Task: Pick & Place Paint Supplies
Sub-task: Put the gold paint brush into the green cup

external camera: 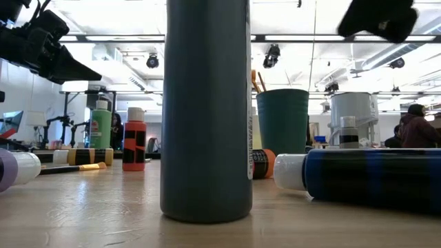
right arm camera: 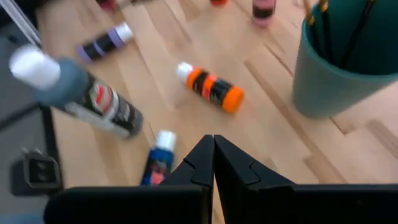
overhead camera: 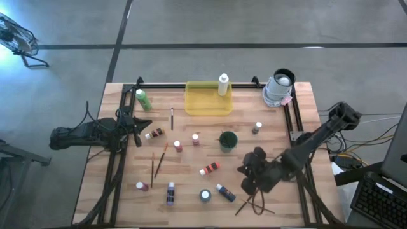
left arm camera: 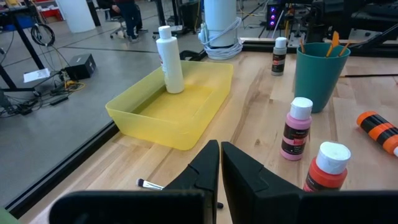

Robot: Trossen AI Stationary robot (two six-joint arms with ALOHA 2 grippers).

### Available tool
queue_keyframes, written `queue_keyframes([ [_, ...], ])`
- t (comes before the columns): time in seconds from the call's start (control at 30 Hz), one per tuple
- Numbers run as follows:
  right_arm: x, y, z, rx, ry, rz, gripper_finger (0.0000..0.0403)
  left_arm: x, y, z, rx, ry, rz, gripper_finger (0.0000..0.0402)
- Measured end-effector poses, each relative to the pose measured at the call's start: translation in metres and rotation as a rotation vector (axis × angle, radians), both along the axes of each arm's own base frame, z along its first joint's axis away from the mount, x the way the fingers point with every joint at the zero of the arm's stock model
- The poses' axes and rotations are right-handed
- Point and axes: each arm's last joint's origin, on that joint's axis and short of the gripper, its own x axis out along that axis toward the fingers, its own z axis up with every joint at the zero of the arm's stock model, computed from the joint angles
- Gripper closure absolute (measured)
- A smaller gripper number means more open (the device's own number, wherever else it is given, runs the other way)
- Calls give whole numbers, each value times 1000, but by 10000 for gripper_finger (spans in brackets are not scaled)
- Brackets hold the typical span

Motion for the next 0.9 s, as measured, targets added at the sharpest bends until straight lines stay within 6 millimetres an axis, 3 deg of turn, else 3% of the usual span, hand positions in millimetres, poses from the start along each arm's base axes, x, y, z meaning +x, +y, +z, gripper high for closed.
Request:
queue_keyframes([
  [0.23, 7, 29, 17, -164, 163, 27, 394, 0, 0, 0, 0, 0, 0, 378],
  [0.47, 9, 51, 24, -91, 215, 76, 388, 0, 0, 0, 0, 0, 0, 378],
  [0.73, 15, 72, 2, -61, 255, 100, 315, 0, 0, 0, 0, 0, -1, 378],
  [0.9, 15, 88, -23, -53, 286, 56, 271, 0, 0, 0, 0, 0, -1, 378],
])
